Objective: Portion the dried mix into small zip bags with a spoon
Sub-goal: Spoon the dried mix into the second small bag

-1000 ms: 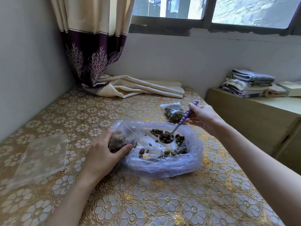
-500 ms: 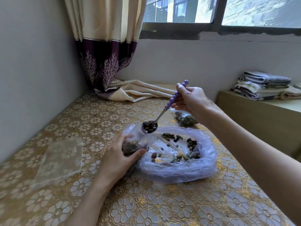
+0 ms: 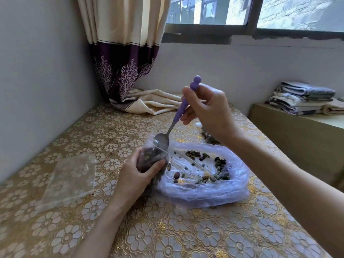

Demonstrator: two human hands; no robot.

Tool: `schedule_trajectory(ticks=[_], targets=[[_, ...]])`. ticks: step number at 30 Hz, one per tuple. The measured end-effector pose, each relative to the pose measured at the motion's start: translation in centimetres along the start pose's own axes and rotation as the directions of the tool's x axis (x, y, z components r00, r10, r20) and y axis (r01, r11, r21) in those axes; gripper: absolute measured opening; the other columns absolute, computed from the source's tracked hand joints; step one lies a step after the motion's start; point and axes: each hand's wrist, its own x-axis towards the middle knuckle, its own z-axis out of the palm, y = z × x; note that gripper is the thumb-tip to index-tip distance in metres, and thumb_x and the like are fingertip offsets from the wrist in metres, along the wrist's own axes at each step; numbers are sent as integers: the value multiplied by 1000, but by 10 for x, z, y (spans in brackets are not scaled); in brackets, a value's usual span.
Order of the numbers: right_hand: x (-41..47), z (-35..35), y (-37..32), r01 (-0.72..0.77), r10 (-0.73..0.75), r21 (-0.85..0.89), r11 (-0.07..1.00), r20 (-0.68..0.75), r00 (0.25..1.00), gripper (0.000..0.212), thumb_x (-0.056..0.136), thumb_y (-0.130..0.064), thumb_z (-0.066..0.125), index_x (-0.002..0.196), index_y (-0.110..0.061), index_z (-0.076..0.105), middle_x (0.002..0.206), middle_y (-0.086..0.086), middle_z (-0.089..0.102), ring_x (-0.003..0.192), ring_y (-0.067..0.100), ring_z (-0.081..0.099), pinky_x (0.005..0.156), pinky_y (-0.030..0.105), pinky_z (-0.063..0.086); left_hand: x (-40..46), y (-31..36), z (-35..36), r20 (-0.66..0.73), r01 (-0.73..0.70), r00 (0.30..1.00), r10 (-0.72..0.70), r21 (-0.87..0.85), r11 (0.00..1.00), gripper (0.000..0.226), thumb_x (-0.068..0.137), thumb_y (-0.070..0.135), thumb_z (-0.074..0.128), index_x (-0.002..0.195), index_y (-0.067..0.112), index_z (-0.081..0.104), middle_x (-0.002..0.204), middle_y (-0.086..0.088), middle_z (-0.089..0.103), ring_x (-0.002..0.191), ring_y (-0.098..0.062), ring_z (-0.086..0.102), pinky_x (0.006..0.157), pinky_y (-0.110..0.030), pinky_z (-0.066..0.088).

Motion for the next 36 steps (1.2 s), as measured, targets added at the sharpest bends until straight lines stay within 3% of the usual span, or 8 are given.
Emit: schedule_trajectory(ticks=[6, 9, 12, 17, 22, 29, 33, 36], targets=[[-3, -17, 4, -41, 73, 181, 983, -177, 981, 29, 99, -17, 44, 75, -5, 54, 55, 6, 67, 46, 17, 62, 46, 22, 51, -1, 0, -2, -82, -39, 996, 38, -13, 999, 30, 69, 47, 63, 94, 33, 56, 91, 12, 65, 81, 10, 60, 63, -4, 44], [-7, -32, 13, -82, 146, 234, 969, -269, 952, 32, 100, -19, 42, 74, -6, 54, 55, 6, 66, 51, 21, 65, 46, 23, 50, 0, -3, -4, -128, -41, 991, 40, -1, 999, 33, 72, 50, 61, 96, 28, 60, 94, 12, 68, 86, 5, 62, 71, -11, 48], [-16, -49, 26, -161, 234, 246, 956, -306, 923, 34, 101, -21, 40, 72, -7, 53, 55, 5, 65, 53, 23, 65, 46, 22, 48, 0, -4, -5, -156, -66, 985, 67, 16, 998, 31, 75, 50, 59, 95, 27, 62, 89, 14, 67, 82, 8, 62, 65, -7, 46], [-36, -78, 50, -378, 388, 91, 921, -173, 905, 26, 99, -20, 44, 82, -3, 55, 57, 3, 65, 50, 18, 64, 45, 22, 49, -1, 0, -5, -172, -94, 980, 104, 64, 993, 19, 77, 47, 58, 91, 35, 61, 86, 19, 66, 80, 10, 61, 62, -6, 46], [-46, -97, 62, -467, 456, -61, 882, -141, 879, 27, 99, -19, 44, 80, -5, 57, 64, 10, 64, 51, 16, 63, 46, 21, 49, -2, 1, -4, -180, -96, 978, 103, 47, 994, 17, 82, 47, 62, 95, 36, 60, 76, 16, 68, 68, -7, 63, 57, -25, 51], [-54, -99, 66, -605, 604, 0, 796, -64, 794, 30, 100, -22, 42, 84, -1, 57, 66, 12, 63, 51, 17, 63, 46, 21, 50, -2, 1, -3, -69, -112, 991, 115, 38, 993, 24, 72, 45, 64, 92, 35, 56, 78, 14, 68, 76, 5, 63, 61, -12, 49], [-59, -91, 63, -655, 655, -36, 755, -12, 756, 28, 98, -22, 47, 85, 0, 59, 67, 13, 65, 56, 19, 63, 50, 22, 52, -3, 1, 0, 32, -97, 995, 97, 11, 995, 44, 60, 53, 69, 93, 32, 49, 87, 31, 65, 78, 12, 62, 58, -3, 45], [-62, -86, 59, -644, 645, -74, 761, -15, 764, 29, 96, -21, 50, 80, 0, 61, 66, 14, 65, 57, 20, 64, 50, 23, 53, -3, -1, -1, 37, -103, 994, 101, 43, 994, 50, 56, 54, 72, 95, 33, 47, 83, 15, 68, 80, 10, 62, 59, -4, 45]])
